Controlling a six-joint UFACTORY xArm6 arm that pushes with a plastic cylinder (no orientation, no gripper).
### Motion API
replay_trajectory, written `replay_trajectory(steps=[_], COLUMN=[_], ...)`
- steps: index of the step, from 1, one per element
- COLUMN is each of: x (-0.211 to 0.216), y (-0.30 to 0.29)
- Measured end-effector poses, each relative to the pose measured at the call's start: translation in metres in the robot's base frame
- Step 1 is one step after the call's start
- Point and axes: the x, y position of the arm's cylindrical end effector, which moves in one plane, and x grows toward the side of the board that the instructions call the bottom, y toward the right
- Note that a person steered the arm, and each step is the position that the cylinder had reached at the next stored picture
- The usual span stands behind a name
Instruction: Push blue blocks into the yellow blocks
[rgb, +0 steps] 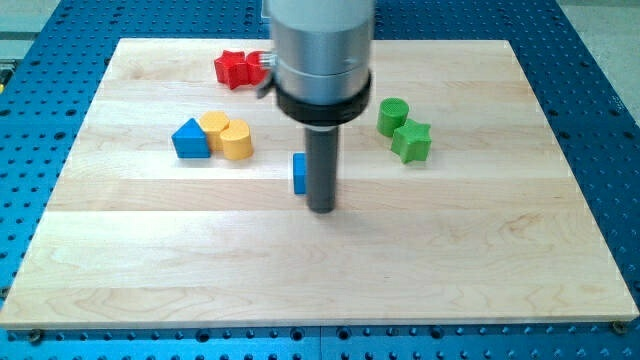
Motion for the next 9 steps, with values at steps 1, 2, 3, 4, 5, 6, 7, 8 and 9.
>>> replay_trajectory(steps=[1, 2, 3, 4, 5, 6, 7, 8, 9], x=[-0.016, -0.027, -0.029, -0.023, -0.029, -0.051, -0.043, -0.039, -0.016], y=[0.000, -0.059, -0.113, -0.080, -0.018, -0.050, -0.106, -0.116, -0.130])
